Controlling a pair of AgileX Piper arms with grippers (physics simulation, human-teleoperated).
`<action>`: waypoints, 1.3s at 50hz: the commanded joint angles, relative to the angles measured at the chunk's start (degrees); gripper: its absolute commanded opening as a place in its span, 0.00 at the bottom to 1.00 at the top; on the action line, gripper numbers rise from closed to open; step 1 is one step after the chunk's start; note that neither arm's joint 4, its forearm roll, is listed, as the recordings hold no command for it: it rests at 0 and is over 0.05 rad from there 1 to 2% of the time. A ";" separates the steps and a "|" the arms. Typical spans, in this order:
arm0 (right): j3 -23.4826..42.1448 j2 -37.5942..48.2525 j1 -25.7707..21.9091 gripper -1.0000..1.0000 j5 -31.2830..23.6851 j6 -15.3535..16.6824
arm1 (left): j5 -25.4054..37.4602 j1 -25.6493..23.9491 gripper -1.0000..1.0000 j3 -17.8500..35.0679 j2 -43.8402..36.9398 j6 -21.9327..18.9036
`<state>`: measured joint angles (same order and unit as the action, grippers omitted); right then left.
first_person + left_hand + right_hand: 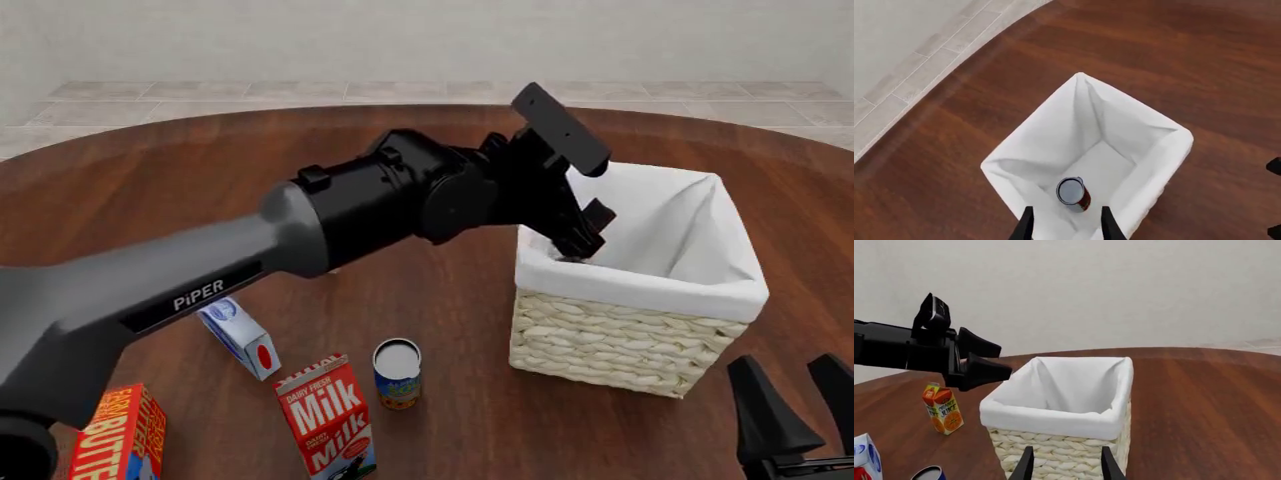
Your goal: Pick up the alphabet soup and the tomato sauce, and put them in the basket.
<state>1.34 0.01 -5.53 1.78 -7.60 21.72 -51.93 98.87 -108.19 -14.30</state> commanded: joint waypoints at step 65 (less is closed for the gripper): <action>-0.25 0.01 -1.72 1.00 -1.00 4.26 | -8.18 -4.49 1.00 -9.50 30.20 18.97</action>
<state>1.23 0.02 -7.05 0.99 -4.21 14.82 -55.74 90.89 -82.70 1.25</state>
